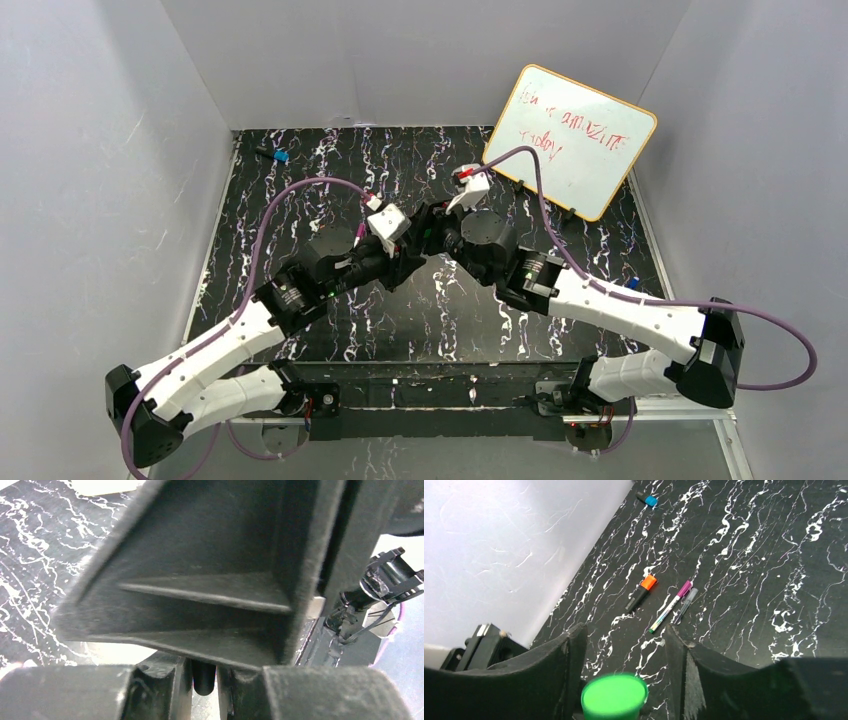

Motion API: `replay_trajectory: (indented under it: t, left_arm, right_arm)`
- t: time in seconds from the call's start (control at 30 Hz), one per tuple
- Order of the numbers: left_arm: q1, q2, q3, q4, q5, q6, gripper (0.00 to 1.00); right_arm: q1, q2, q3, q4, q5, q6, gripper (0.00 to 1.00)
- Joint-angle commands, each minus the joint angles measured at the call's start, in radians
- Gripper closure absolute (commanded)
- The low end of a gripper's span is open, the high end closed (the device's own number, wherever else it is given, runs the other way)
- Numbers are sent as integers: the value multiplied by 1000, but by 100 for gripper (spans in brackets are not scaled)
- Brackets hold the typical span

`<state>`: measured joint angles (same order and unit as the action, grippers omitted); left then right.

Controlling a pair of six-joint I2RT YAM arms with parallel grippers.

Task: Insert the pens into the pen caps
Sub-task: Insert the pen cap onto the pen, then press the pen cap onto the pen.

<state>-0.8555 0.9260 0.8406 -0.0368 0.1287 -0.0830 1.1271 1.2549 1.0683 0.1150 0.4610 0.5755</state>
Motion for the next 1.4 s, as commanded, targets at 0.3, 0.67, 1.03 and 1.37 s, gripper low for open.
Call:
replay_trajectory:
  t: [0.3, 0.67, 1.03, 1.37]
  left_arm:
    - [-10, 4, -96, 188, 72, -22, 100]
    - [-9, 28, -134, 267, 2, -62, 100]
    - [20, 25, -138, 367, 133, -133, 100]
    - [109, 7, -88, 416, 511, -269, 100]
  right_arm:
    - [24, 30, 129, -7, -53, -101, 23]
    - [21, -89, 95, -76, -27, -95, 19]
    - [20, -257, -43, -31, -75, -268, 17]
    - [-27, -511, -186, 73, -106, -456, 17]
